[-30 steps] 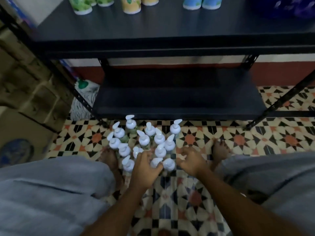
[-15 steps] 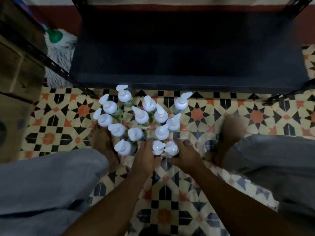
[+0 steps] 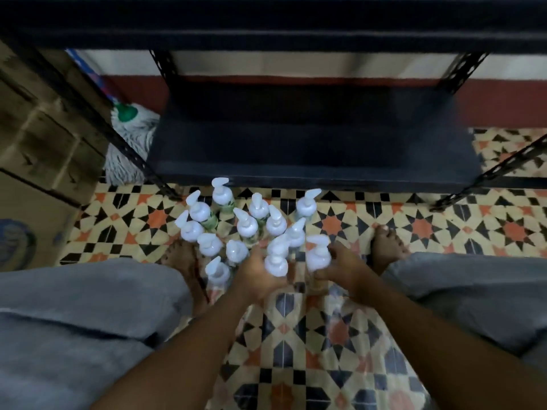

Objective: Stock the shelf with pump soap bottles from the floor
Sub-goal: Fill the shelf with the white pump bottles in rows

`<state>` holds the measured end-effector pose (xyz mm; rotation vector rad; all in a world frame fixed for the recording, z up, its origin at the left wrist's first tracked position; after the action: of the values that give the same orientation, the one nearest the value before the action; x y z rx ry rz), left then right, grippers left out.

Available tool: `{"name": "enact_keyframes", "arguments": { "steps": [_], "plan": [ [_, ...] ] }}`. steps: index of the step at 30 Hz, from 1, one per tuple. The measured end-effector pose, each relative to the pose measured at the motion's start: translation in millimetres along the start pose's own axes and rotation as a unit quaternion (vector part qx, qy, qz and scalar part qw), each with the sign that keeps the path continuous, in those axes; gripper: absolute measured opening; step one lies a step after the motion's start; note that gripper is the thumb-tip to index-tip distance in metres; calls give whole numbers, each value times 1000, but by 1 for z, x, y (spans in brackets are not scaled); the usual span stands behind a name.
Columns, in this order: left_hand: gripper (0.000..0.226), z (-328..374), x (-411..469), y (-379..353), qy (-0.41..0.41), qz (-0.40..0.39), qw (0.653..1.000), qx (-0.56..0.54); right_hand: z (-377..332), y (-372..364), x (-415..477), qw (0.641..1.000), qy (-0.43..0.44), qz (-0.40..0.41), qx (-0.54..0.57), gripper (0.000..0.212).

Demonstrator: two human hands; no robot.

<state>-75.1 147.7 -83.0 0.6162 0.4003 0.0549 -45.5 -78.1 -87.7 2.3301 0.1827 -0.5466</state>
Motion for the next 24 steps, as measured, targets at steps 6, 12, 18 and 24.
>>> {"name": "enact_keyframes", "arguments": {
  "steps": [6,12,18,24],
  "plan": [
    [54,90,3,70,-35,23,999,-30,-85,95,-19,995,55,60,55,40],
    [29,185,-11,158,-99,117,973,-173,-187,160,-51,967,123,100,198,42],
    [15,233,-35,213,-103,137,924,-341,-255,187,-83,926,165,97,324,34],
    [46,225,-53,208,-32,100,894,-435,-261,166,-92,878,108,50,465,30]
  ]
}}
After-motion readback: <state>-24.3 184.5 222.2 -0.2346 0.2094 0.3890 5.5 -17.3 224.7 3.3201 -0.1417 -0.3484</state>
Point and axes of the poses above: each hand's wrist, its own x-axis towards the middle knuckle, its own y-axis out of the back of the hand, z = x × y, the point moved 3 cm from there along x, towards the middle knuckle, and after that the axes turned 13 degrees about z, right-handed, at the moved point
